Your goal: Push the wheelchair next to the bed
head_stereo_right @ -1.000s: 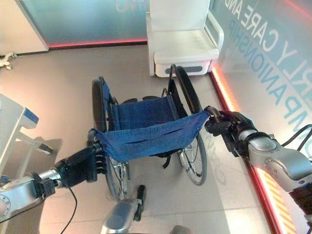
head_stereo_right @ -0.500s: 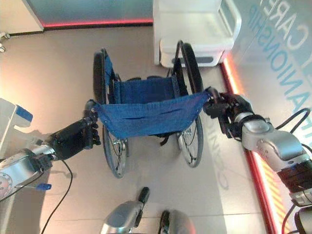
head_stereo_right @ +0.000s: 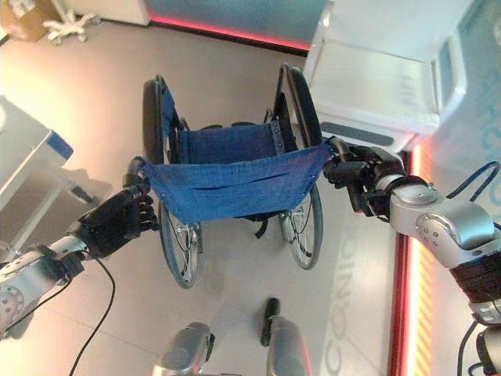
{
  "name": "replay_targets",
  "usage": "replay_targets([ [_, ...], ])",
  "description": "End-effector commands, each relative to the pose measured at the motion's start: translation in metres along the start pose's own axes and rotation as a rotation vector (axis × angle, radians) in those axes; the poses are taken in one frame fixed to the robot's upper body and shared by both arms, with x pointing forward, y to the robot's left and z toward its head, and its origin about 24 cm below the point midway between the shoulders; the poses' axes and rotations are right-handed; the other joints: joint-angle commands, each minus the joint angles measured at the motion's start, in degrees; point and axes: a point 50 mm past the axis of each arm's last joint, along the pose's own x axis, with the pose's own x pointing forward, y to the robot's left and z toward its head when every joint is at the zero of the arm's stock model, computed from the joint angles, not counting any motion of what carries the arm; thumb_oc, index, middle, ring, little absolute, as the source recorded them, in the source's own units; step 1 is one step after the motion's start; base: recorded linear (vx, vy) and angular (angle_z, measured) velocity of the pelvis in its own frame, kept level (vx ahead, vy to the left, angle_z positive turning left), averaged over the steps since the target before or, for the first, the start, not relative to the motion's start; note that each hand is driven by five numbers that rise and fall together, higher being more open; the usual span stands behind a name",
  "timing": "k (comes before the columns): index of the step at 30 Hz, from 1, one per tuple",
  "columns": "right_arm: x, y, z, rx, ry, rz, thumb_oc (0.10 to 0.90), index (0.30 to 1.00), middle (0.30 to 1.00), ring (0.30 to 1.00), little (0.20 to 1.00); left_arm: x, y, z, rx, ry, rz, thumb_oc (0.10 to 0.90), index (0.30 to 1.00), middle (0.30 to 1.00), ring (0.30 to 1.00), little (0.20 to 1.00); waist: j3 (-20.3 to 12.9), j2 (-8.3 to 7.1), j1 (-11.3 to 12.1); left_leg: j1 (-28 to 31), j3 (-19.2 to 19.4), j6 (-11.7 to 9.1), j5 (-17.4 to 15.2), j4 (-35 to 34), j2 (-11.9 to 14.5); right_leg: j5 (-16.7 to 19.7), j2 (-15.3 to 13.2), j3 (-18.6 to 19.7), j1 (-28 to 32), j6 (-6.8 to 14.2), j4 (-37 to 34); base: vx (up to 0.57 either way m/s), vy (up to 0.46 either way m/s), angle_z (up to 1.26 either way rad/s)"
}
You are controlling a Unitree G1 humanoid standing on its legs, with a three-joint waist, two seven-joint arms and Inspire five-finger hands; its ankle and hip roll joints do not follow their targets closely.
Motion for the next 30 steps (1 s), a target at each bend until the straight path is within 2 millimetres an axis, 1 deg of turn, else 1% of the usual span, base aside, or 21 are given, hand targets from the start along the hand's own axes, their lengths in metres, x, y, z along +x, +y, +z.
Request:
replay_targets([
  [1,-0.016,0.051,0.038,-0.003,-0.209,0.347,0.400,0.300,0.300,0.300,0.300,-0.019,0.004,0.040,0.093,-0.166,0.038,0.400,0.300,0.300,0.300,0.300,-7.03,-4.41,3.14,-2.76,8.70,9.76,9.30,8.06,-5.72,8.79,1.86,1.50,8.40,3.81,-12.99,0.27,-0.186,0.07],
  [2,-0.016,0.053,0.038,-0.005,-0.210,0.352,0.400,0.300,0.300,0.300,0.300,-0.019,0.004,0.040,0.095,-0.168,0.042,0.400,0.300,0.300,0.300,0.300,-6.61,-4.35,3.49,-3.68,8.89,10.04,8.58,7.60,-5.81,8.68,2.26,1.66,9.25,3.80,-13.16,0.36,-0.195,0.12],
  [4,-0.020,0.062,0.043,-0.023,-0.233,0.387,0.400,0.300,0.300,0.300,0.300,-0.023,0.006,0.046,0.099,-0.197,0.077,0.400,0.300,0.300,0.300,0.300,-5.33,-4.54,5.40,-6.51,10.67,11.67,6.38,-2.22,-6.21,7.84,4.06,2.88,12.44,4.14,-14.04,0.35,-0.150,0.17],
  [5,-0.019,0.066,0.046,-0.024,-0.239,0.395,0.400,0.300,0.300,0.300,0.300,-0.024,0.008,0.049,0.103,-0.205,0.089,0.400,0.300,0.300,0.300,0.300,-5.35,-4.46,5.90,-6.68,11.24,11.89,6.77,-7.21,-5.66,7.42,4.81,3.01,12.91,4.17,-14.23,0.29,-0.086,-0.06],
  [7,-0.014,0.074,0.050,-0.021,-0.252,0.416,0.400,0.300,0.300,0.300,0.300,-0.025,0.013,0.052,0.103,-0.215,0.109,0.400,0.300,0.300,0.300,0.300,-5.36,-3.71,7.30,-6.93,12.27,11.11,9.90,-19.68,-3.92,5.79,7.12,2.88,14.75,3.80,-14.68,0.35,-0.049,-0.35],
  [9,-0.007,0.085,0.049,-0.018,-0.260,0.438,0.400,0.300,0.300,0.300,0.300,-0.023,0.016,0.050,0.119,-0.223,0.142,0.400,0.300,0.300,0.300,0.300,-5.14,-2.59,9.34,-9.16,14.01,9.14,15.89,-33.93,-2.84,3.29,10.22,3.08,18.69,2.93,-15.35,0.49,-0.040,-0.28],
  [10,-0.006,0.087,0.048,-0.019,-0.261,0.442,0.400,0.300,0.300,0.300,0.300,-0.022,0.016,0.049,0.122,-0.226,0.149,0.400,0.300,0.300,0.300,0.300,-5.07,-2.47,9.71,-9.66,14.73,8.99,16.68,-36.14,-2.63,2.80,10.74,3.32,19.71,2.78,-15.62,0.51,-0.024,-0.23],
  [11,-0.004,0.090,0.043,-0.018,-0.261,0.447,0.400,0.300,0.300,0.300,0.300,-0.021,0.016,0.048,0.136,-0.235,0.167,0.400,0.300,0.300,0.300,0.300,-5.06,-1.95,10.45,-10.32,16.46,8.22,19.23,-41.70,-1.78,1.62,12.03,3.56,22.05,2.39,-16.17,0.41,-0.009,-0.21],
  [13,-0.001,0.095,0.034,0.006,-0.264,0.453,0.400,0.300,0.300,0.300,0.300,-0.020,0.017,0.050,0.185,-0.263,0.222,0.400,0.300,0.300,0.300,0.300,-5.19,-1.40,11.13,-10.49,18.89,7.82,20.28,-47.19,-0.89,-0.93,13.24,3.77,25.02,1.74,-16.07,0.57,0.025,-0.23],
  [15,0.000,0.098,0.028,0.013,-0.264,0.453,0.400,0.300,0.300,0.300,0.300,-0.020,0.020,0.054,0.212,-0.282,0.263,0.400,0.300,0.300,0.300,0.300,-5.57,-1.16,11.44,-10.32,20.66,7.87,19.99,-48.71,-0.75,-3.12,13.51,3.66,26.36,1.59,-14.94,0.47,0.052,-0.12],
  [16,0.001,0.101,0.025,0.006,-0.265,0.460,0.400,0.300,0.300,0.300,0.300,-0.020,0.022,0.060,0.209,-0.291,0.279,0.400,0.300,0.300,0.300,0.300,-6.16,-1.11,11.47,-9.83,21.18,8.46,18.73,-48.84,-0.84,-4.30,13.40,3.86,26.80,1.77,-13.66,0.41,0.084,-0.08],
  [18,0.002,0.106,0.018,0.004,-0.262,0.483,0.400,0.300,0.300,0.300,0.300,-0.022,0.025,0.073,0.195,-0.308,0.293,0.400,0.300,0.300,0.300,0.300,-7.33,-2.01,11.62,-7.78,20.42,10.39,15.02,-47.40,-2.16,-5.81,12.09,3.85,27.62,3.46,-8.91,0.62,0.104,-0.09],
  [19,0.002,0.108,0.010,0.011,-0.253,0.491,0.400,0.300,0.300,0.300,0.300,-0.022,0.027,0.082,0.189,-0.314,0.295,0.400,0.300,0.300,0.300,0.300,-8.49,-3.05,11.98,-7.53,20.51,12.28,12.59,-44.50,-3.32,-4.18,11.01,3.69,28.81,5.25,-5.17,0.55,0.081,-0.08],
  [20,0.002,0.108,0.008,0.017,-0.250,0.489,0.400,0.300,0.300,0.300,0.300,-0.021,0.027,0.083,0.192,-0.309,0.292,0.400,0.300,0.300,0.300,0.300,-8.91,-3.68,12.28,-7.44,20.55,13.21,11.84,-44.07,-3.90,-1.39,10.48,3.47,28.82,6.68,-2.63,0.47,0.081,-0.07],
  [22,0.003,0.109,0.006,0.023,-0.246,0.476,0.400,0.300,0.300,0.300,0.300,-0.018,0.029,0.084,0.205,-0.291,0.278,0.400,0.300,0.300,0.300,0.300,-9.83,-4.83,12.69,-6.34,20.45,15.28,10.32,-43.59,-5.19,7.27,9.46,3.13,27.05,10.83,4.91,0.35,0.077,0.09],
  [24,0.002,0.108,0.012,0.024,-0.268,0.484,0.400,0.300,0.300,0.300,0.300,-0.013,0.023,0.085,0.226,-0.270,0.241,0.400,0.300,0.300,0.300,0.300,-11.12,-4.09,12.92,-3.30,16.38,16.27,9.28,-44.16,-5.37,16.48,11.28,4.01,20.89,14.91,20.70,0.52,0.064,0.39],
  [25,0.001,0.109,0.015,0.021,-0.273,0.487,0.400,0.300,0.300,0.300,0.300,-0.013,0.022,0.086,0.226,-0.269,0.236,0.400,0.300,0.300,0.300,0.300,-10.97,-4.24,12.56,-2.71,15.87,16.33,9.01,-44.16,-5.94,15.85,10.82,4.01,19.46,14.72,21.83,0.50,0.033,0.38],
  [27,0.000,0.112,0.022,-0.006,-0.291,0.497,0.400,0.300,0.300,0.300,0.300,-0.011,0.019,0.087,0.215,-0.263,0.203,0.400,0.300,0.300,0.300,0.300,-11.14,-3.63,11.47,-1.73,13.08,16.78,7.81,-42.78,-7.39,11.79,8.72,4.40,15.34,12.55,19.28,0.44,0.028,0.30],
  [28,0.000,0.112,0.024,-0.014,-0.294,0.491,0.400,0.300,0.300,0.300,0.300,-0.011,0.018,0.089,0.218,-0.262,0.184,0.400,0.300,0.300,0.300,0.300,-11.41,-2.74,11.34,-1.68,12.08,16.76,7.66,-41.93,-7.35,9.51,8.21,4.34,14.01,11.14,15.82,0.37,-0.022,0.31],
  [29,0.000,0.112,0.026,-0.019,-0.296,0.486,0.400,0.300,0.300,0.300,0.300,-0.013,0.018,0.091,0.220,-0.265,0.170,0.400,0.300,0.300,0.300,0.300,-10.91,-2.88,10.98,-1.62,11.24,16.73,7.07,-40.73,-8.11,7.51,7.27,4.08,13.88,10.39,13.00,0.38,-0.112,0.37],
  [30,0.001,0.111,0.029,-0.024,-0.298,0.470,0.400,0.300,0.300,0.300,0.300,-0.014,0.018,0.094,0.219,-0.274,0.145,0.400,0.300,0.300,0.300,0.300,-10.52,-2.53,10.92,-1.80,9.85,16.50,6.02,-38.56,-8.28,5.26,5.86,3.72,12.36,9.03,5.01,0.35,-0.200,0.51],
])
